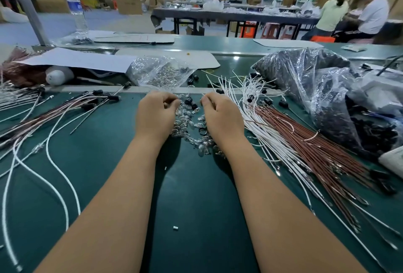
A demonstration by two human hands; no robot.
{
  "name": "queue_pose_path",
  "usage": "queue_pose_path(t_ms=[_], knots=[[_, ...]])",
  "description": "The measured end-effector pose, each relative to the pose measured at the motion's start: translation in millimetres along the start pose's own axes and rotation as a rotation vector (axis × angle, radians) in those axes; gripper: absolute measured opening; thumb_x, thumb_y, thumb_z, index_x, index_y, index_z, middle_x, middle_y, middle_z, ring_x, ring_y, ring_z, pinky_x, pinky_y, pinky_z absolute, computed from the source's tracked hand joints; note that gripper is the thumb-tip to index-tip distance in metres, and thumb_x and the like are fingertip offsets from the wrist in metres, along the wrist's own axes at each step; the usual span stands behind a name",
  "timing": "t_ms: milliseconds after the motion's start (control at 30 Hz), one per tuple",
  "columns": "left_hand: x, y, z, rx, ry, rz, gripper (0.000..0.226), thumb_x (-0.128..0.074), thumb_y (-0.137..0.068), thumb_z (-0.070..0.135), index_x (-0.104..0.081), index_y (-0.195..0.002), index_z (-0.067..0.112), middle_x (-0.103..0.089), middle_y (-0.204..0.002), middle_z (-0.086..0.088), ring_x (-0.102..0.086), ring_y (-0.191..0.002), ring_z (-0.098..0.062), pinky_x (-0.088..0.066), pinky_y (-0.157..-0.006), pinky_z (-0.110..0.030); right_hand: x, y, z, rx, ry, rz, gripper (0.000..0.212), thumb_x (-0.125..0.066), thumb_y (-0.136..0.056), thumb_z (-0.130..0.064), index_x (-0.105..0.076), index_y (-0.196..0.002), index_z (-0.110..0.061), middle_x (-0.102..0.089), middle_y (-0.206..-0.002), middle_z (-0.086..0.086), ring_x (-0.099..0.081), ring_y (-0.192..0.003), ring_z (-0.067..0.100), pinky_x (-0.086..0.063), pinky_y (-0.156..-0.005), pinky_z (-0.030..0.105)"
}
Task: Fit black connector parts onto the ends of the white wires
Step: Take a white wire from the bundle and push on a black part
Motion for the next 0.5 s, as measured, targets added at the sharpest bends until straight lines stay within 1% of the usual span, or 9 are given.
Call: queue_pose_path(t_ms=[67, 133, 167, 233, 267, 333, 400, 467, 500], knots=[[-1.0, -0.1, 3.4, 0.033, 0.142, 0.024, 0.012, -0.071, -0.085, 0.018, -0.073, -0.096, 0.015, -0.069, -0.084, 0.002, -0.064, -0.077, -0.012, -0.054, -0.076, -0.028, -2.0, -1.9, 0.4, 0.002, -0.049, 0.002, 0.028, -0.042, -0.102, -0.027, -0.064, -0.091, -0.012, -0.058, -0.079, -0.001, -0.05, -0.068, 0.014, -0.029, -0.056, 0.027], [-2.2, -0.5, 5.7, 0.084, 0.28, 0.023, 0.016, -0.076, -0.08, 0.015, -0.069, -0.095, 0.018, -0.068, -0.08, 0.006, -0.065, -0.073, -0.008, -0.054, -0.072, -0.023, -3.0, -2.1, 0.5, 0.017, -0.088, 0.016, 0.022, -0.045, -0.101, -0.024, -0.064, -0.101, -0.015, -0.057, -0.076, -0.005, -0.048, -0.064, 0.011, -0.029, -0.055, 0.026], [-3.0, -0.7, 6.4, 0.104, 0.334, 0.02, 0.018, -0.077, -0.079, 0.013, -0.068, -0.093, 0.019, -0.068, -0.079, 0.006, -0.065, -0.072, -0.01, -0.055, -0.072, -0.024, -2.9, -1.9, 0.5, 0.028, -0.107, 0.029, 0.019, -0.047, -0.1, -0.023, -0.064, -0.106, -0.017, -0.056, -0.072, -0.008, -0.047, -0.06, 0.008, -0.029, -0.053, 0.024], [-4.4, -1.2, 7.7, 0.128, 0.401, 0.012, 0.014, -0.077, -0.079, 0.01, -0.069, -0.089, 0.016, -0.07, -0.077, -0.003, -0.068, -0.073, -0.023, -0.058, -0.074, -0.036, -2.2, -0.8, 0.0, 0.061, -0.117, 0.044, 0.015, -0.051, -0.098, -0.021, -0.063, -0.107, -0.02, -0.053, -0.066, -0.012, -0.045, -0.054, 0.003, -0.029, -0.049, 0.022], [-4.8, -1.1, 8.1, 0.127, 0.411, 0.01, 0.012, -0.076, -0.08, 0.009, -0.07, -0.089, 0.015, -0.07, -0.077, -0.006, -0.069, -0.075, -0.029, -0.059, -0.075, -0.041, -1.9, -0.1, -0.7, 0.077, -0.113, 0.042, 0.014, -0.054, -0.097, -0.02, -0.064, -0.106, -0.021, -0.055, -0.067, -0.013, -0.045, -0.054, 0.003, -0.03, -0.049, 0.022], [-5.9, -1.6, 7.2, 0.117, 0.405, 0.007, 0.012, -0.073, -0.082, 0.006, -0.071, -0.09, 0.015, -0.07, -0.079, -0.007, -0.068, -0.076, -0.033, -0.058, -0.076, -0.045, -1.5, 0.6, -2.1, 0.099, -0.099, 0.041, 0.015, -0.057, -0.095, -0.019, -0.068, -0.105, -0.023, -0.063, -0.079, -0.009, -0.05, -0.061, 0.006, -0.035, -0.053, 0.023], [-7.2, -2.2, 6.2, 0.098, 0.39, -0.011, 0.016, -0.071, -0.084, 0.003, -0.072, -0.097, 0.012, -0.069, -0.087, -0.008, -0.067, -0.075, -0.027, -0.058, -0.075, -0.04, -0.7, 1.0, -2.9, 0.111, -0.066, 0.054, 0.016, -0.058, -0.094, -0.019, -0.07, -0.104, -0.023, -0.066, -0.09, -0.004, -0.055, -0.072, 0.011, -0.041, -0.058, 0.024], [-8.1, -2.3, 6.0, 0.059, 0.364, -0.029, 0.022, -0.07, -0.084, 0.002, -0.072, -0.105, 0.01, -0.066, -0.099, -0.007, -0.063, -0.075, -0.017, -0.055, -0.071, -0.024, -0.1, 1.7, -3.0, 0.117, -0.033, 0.068, 0.016, -0.06, -0.093, -0.019, -0.071, -0.103, -0.023, -0.066, -0.094, -0.002, -0.058, -0.078, 0.014, -0.044, -0.06, 0.026], [-8.4, -2.0, 6.3, 0.045, 0.355, -0.033, 0.026, -0.07, -0.083, 0.001, -0.071, -0.107, 0.011, -0.065, -0.1, -0.006, -0.062, -0.076, -0.014, -0.052, -0.072, -0.018, 0.0, 2.2, -3.0, 0.12, -0.021, 0.075, 0.016, -0.06, -0.092, -0.019, -0.072, -0.103, -0.023, -0.065, -0.095, -0.002, -0.058, -0.08, 0.015, -0.044, -0.06, 0.026]])
Point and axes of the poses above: each hand's wrist, its own y-axis away from the middle knuckle, its own x-axis out of the back of the hand, z = x × y, the point moved 1 cm from there along -y, towards the middle knuckle
